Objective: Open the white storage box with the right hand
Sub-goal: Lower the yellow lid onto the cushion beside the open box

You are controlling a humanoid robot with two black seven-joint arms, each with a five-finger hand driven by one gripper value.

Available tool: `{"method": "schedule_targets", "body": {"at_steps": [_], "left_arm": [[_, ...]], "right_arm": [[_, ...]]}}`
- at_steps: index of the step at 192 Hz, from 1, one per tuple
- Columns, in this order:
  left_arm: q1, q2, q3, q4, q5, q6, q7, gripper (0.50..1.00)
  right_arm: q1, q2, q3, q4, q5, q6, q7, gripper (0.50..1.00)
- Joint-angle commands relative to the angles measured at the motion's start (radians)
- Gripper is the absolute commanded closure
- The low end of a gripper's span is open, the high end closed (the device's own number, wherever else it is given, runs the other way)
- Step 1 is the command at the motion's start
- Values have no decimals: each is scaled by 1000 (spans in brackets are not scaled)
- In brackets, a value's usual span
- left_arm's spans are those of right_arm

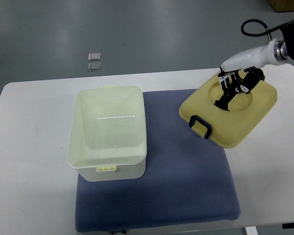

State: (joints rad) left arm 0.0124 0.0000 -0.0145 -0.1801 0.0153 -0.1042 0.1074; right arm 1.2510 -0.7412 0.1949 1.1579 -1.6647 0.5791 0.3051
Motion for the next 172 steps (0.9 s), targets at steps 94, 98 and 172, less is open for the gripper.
{"method": "schedule_targets", "body": {"at_steps": [94,98,172], "left_arm": [[1,0,-2,2,0,0,0,500],[1,0,-2,1,0,0,0,500],[1,0,-2,2,0,0,0,500]], "right_arm": [[-64,355,-3,-199,-98,-280,-1,1000],[-64,362,-3,-202,-98,-281,-1,1000],[-94,414,0,-224,-93,-283,-1,991]]}}
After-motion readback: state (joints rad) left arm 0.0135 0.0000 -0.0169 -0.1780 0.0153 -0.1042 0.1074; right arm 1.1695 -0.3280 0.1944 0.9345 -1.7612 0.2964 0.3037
